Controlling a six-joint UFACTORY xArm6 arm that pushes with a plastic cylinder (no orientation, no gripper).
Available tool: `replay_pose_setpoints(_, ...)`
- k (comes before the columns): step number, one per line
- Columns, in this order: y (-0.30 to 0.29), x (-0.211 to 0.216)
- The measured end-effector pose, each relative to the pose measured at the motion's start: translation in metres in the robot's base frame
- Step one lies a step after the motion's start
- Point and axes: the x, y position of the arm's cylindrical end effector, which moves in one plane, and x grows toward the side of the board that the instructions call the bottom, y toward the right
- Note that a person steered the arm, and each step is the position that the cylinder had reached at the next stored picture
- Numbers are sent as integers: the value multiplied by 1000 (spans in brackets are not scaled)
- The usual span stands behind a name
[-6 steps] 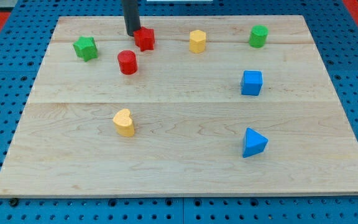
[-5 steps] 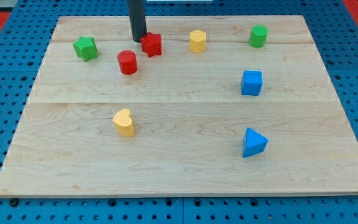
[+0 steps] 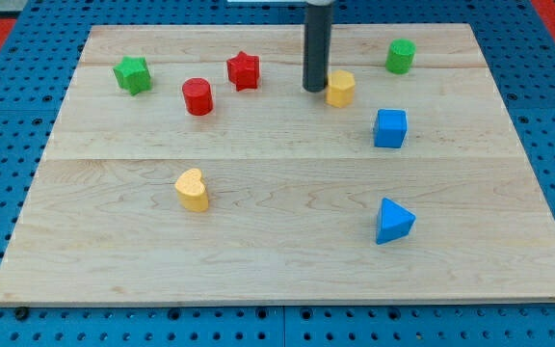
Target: Place the blue triangle vertically below the yellow hexagon
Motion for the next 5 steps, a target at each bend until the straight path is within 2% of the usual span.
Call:
replay_pose_setpoints(1,-48,31)
replay_pose_setpoints(2,-28,123)
replay_pose_setpoints(3,81,137)
replay_pose_setpoints(4,144,141)
replay_pose_setpoints(5,211,200)
